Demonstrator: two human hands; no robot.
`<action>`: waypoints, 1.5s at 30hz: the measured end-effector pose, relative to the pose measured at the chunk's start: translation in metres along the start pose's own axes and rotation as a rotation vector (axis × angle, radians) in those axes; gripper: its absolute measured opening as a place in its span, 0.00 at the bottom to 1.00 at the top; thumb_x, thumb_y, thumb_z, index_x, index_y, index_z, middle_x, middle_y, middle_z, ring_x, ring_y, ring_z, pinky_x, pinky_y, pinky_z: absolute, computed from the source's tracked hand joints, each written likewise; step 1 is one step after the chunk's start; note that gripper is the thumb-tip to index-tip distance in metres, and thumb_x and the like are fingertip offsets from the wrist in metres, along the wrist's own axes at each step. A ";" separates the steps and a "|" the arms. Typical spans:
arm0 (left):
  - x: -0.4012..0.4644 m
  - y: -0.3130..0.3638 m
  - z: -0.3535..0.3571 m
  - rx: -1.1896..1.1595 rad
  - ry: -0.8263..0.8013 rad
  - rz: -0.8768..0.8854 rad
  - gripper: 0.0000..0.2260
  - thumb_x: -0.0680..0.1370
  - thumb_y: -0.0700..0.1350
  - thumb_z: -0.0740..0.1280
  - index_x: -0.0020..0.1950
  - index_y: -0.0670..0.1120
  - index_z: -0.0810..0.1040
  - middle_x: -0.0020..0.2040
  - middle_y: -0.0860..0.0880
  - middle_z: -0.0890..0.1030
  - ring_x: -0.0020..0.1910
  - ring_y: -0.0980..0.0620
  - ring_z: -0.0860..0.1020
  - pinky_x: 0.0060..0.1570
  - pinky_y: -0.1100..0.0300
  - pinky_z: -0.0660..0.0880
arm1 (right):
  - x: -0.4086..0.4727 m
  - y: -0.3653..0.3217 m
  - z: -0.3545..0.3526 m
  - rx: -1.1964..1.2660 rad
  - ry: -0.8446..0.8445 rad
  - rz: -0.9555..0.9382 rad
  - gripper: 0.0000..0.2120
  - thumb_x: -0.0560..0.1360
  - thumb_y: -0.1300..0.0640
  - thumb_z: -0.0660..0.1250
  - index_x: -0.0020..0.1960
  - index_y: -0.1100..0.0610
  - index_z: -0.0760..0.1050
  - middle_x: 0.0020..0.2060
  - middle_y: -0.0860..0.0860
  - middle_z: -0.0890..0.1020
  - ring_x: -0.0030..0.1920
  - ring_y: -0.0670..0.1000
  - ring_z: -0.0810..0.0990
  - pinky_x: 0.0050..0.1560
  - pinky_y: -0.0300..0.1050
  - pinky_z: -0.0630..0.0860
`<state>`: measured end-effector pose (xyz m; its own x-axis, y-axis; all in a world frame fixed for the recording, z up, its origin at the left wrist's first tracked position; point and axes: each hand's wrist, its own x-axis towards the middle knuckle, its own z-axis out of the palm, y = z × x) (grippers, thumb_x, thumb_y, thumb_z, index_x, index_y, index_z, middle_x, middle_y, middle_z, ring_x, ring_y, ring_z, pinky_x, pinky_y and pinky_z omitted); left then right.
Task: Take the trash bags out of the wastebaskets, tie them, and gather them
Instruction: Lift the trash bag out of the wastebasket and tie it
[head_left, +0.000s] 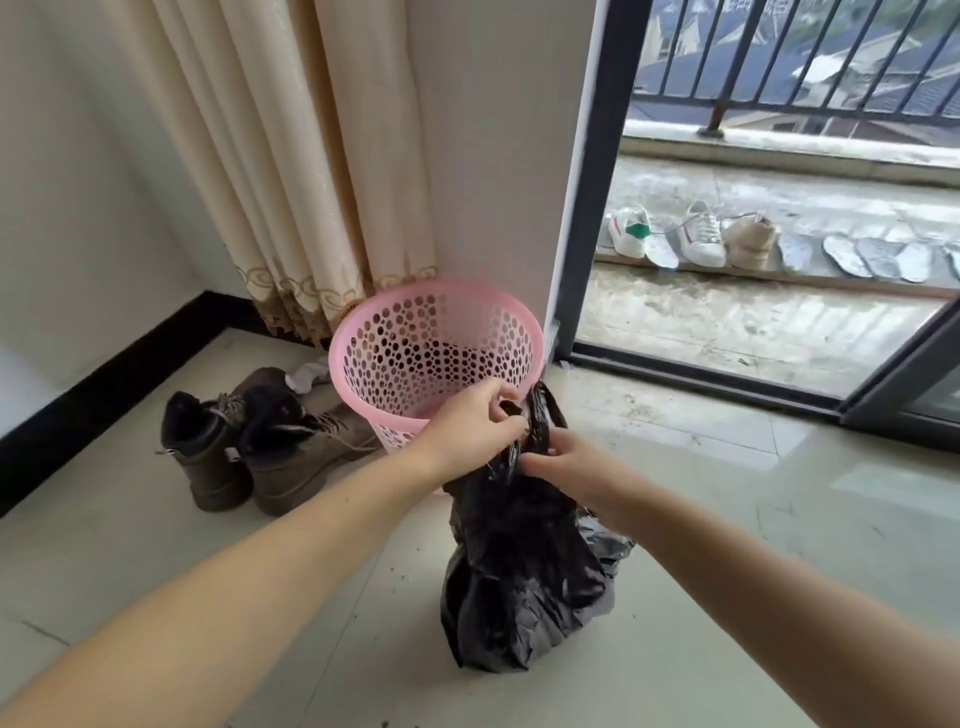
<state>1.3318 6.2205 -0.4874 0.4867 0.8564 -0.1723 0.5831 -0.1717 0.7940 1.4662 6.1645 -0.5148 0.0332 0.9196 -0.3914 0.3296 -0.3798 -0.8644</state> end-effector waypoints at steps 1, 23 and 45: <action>0.001 -0.004 -0.002 -0.026 0.018 -0.022 0.14 0.78 0.42 0.63 0.63 0.47 0.74 0.45 0.48 0.79 0.44 0.53 0.78 0.51 0.57 0.76 | -0.002 -0.004 -0.003 -0.028 0.043 -0.022 0.06 0.75 0.58 0.66 0.51 0.57 0.78 0.43 0.54 0.83 0.46 0.52 0.82 0.54 0.46 0.79; -0.015 0.019 -0.076 -0.049 0.611 0.418 0.09 0.78 0.40 0.62 0.56 0.49 0.76 0.32 0.61 0.73 0.26 0.59 0.67 0.30 0.69 0.66 | -0.026 -0.075 -0.071 0.432 0.188 -0.422 0.09 0.77 0.61 0.61 0.38 0.56 0.71 0.54 0.59 0.82 0.46 0.49 0.81 0.62 0.54 0.71; -0.033 0.053 -0.043 -0.534 -0.179 0.348 0.10 0.79 0.39 0.60 0.56 0.46 0.77 0.41 0.47 0.77 0.42 0.52 0.77 0.44 0.64 0.77 | -0.030 -0.072 0.002 -0.187 -0.164 -0.432 0.02 0.78 0.50 0.61 0.47 0.46 0.72 0.39 0.43 0.80 0.40 0.40 0.80 0.42 0.32 0.78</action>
<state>1.3187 6.2044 -0.4151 0.7159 0.6926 0.0885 -0.0073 -0.1193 0.9928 1.4400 6.1643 -0.4415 -0.2871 0.9555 -0.0675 0.4445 0.0705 -0.8930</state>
